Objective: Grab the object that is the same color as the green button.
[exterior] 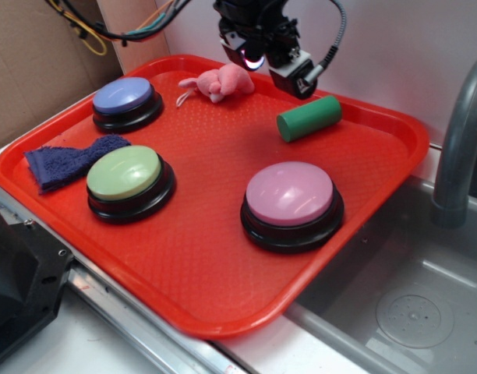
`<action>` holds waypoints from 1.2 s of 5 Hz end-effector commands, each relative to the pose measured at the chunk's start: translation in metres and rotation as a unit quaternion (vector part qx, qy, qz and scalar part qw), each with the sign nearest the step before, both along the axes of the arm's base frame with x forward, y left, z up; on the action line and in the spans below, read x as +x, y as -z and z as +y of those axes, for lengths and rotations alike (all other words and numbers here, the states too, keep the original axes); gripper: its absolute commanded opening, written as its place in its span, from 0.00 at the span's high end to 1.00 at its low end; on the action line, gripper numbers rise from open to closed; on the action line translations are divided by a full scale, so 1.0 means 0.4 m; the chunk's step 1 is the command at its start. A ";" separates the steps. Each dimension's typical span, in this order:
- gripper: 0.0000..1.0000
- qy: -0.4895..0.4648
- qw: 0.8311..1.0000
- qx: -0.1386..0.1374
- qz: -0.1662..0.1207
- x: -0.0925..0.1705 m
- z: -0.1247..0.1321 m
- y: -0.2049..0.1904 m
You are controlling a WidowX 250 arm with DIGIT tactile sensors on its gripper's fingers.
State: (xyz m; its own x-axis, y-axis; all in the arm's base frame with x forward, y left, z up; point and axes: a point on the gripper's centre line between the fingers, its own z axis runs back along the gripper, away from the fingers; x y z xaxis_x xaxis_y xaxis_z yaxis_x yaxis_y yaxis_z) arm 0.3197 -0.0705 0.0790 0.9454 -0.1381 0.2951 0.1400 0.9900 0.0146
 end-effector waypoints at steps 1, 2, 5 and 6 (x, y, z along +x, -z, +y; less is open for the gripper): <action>0.00 0.000 1.000 -0.004 -0.002 0.065 -0.004 0.053; 0.00 0.016 1.000 -0.015 0.020 0.068 -0.019 0.102; 1.00 0.011 0.996 -0.052 0.068 -0.009 -0.015 0.037; 1.00 0.002 0.991 -0.059 0.121 -0.091 0.011 -0.088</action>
